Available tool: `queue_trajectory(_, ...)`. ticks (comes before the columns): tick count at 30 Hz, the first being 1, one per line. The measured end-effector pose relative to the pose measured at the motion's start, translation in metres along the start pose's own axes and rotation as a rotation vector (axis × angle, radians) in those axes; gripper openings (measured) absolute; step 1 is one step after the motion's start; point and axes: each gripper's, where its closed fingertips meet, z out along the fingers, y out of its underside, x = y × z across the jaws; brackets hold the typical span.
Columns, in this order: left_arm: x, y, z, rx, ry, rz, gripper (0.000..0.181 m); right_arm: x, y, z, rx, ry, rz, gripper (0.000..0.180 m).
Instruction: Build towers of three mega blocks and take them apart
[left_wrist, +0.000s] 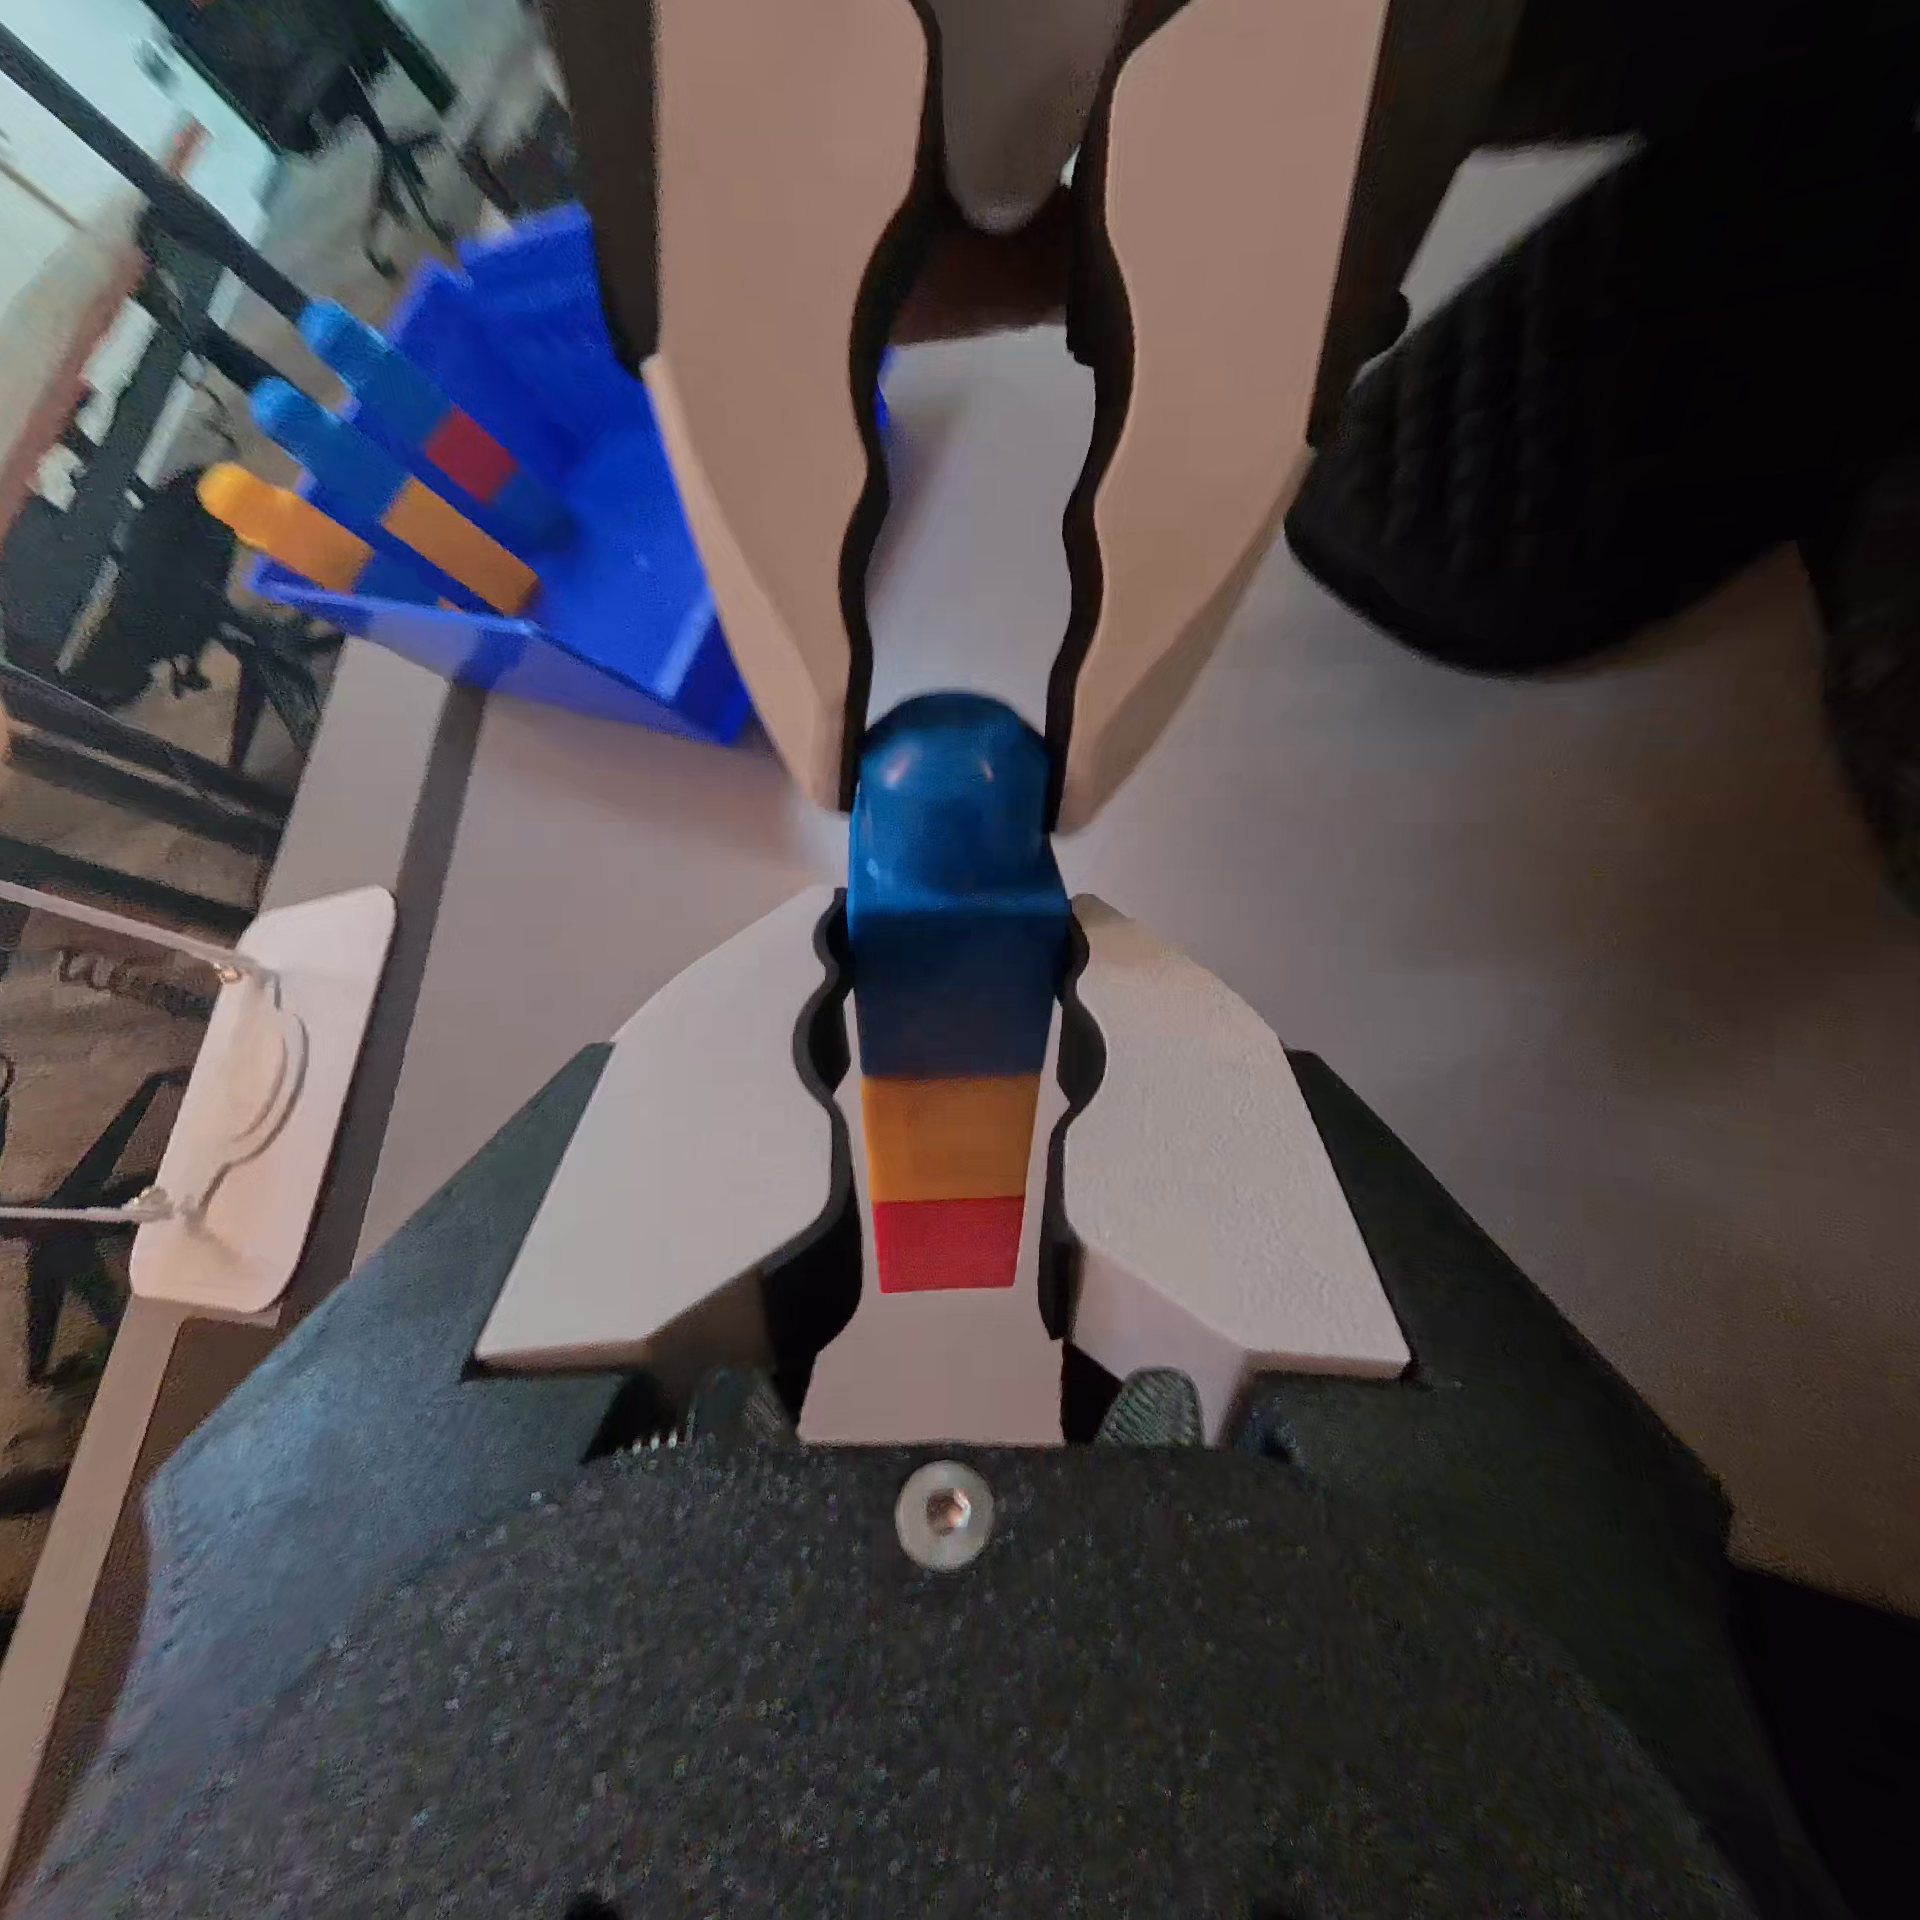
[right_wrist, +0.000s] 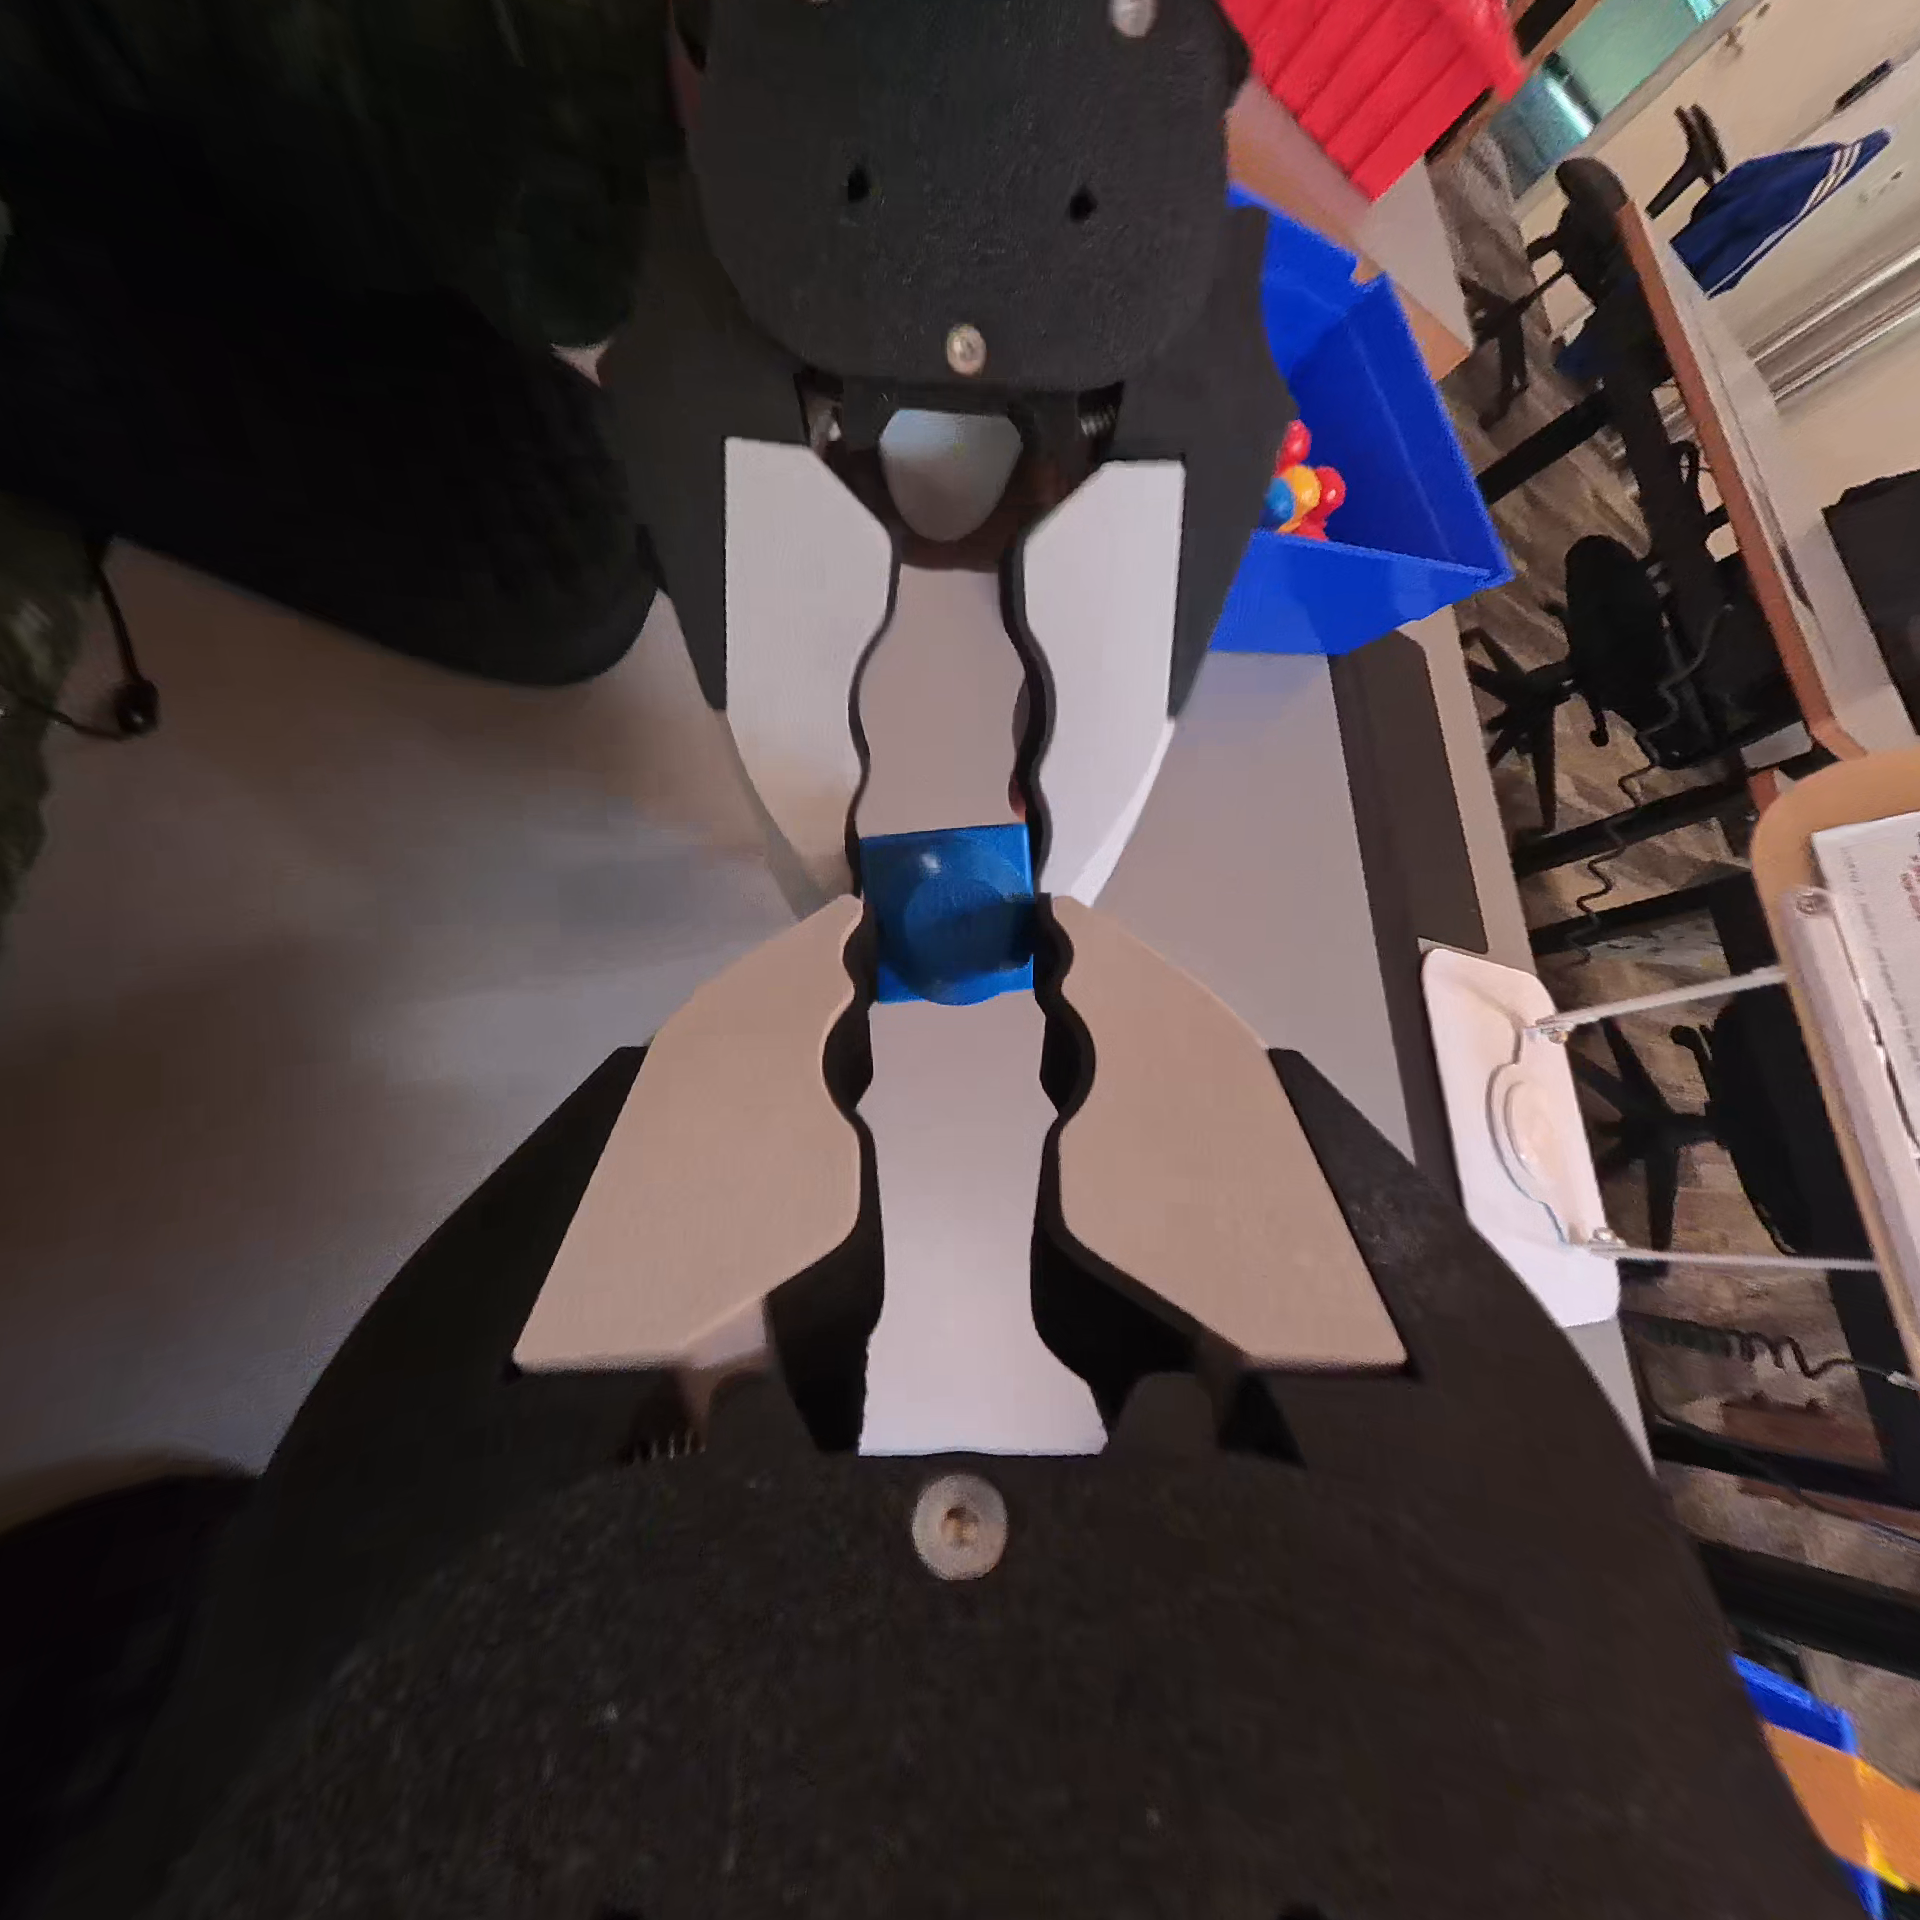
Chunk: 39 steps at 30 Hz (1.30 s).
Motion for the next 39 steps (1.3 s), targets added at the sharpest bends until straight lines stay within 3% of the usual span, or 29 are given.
queue_trajectory(5, -0.057, -0.009, -0.040, 0.312, -0.164, -0.222, 0.026, 0.062, 0.020, -0.063, 0.004, 0.093, 0.123, 0.029)
queue_trajectory(9, -0.108, 0.014, -0.070, 0.481, -0.332, -0.437, 0.000, 0.152, 0.086, -0.122, -0.194, 0.262, 0.245, 0.029)
queue_trajectory(13, -0.137, 0.042, -0.087, 0.498, -0.523, -0.506, 0.000, 0.227, 0.188, -0.160, -0.428, 0.338, 0.441, 0.029)
queue_trajectory(16, -0.141, 0.056, -0.093, 0.482, -0.568, -0.515, 0.000, 0.255, 0.265, -0.179, -0.565, 0.347, 0.595, 0.029)
queue_trajectory(22, -0.147, 0.076, -0.100, 0.444, -0.624, -0.517, 0.000, 0.271, 0.358, -0.182, -0.596, 0.302, 0.772, 0.029)
queue_trajectory(26, -0.154, 0.087, -0.112, 0.413, -0.684, -0.515, 0.000, 0.276, 0.390, -0.169, -0.626, 0.266, 0.778, 0.029)
queue_trajectory(34, -0.179, 0.117, -0.160, 0.335, -0.858, -0.544, 0.000, 0.293, 0.408, -0.170, -0.648, 0.276, 0.791, 0.033)
queue_trajectory(39, -0.201, 0.159, -0.204, 0.206, -0.897, -0.687, 0.002, 0.301, 0.386, -0.188, -0.584, 0.394, 0.736, 0.043)
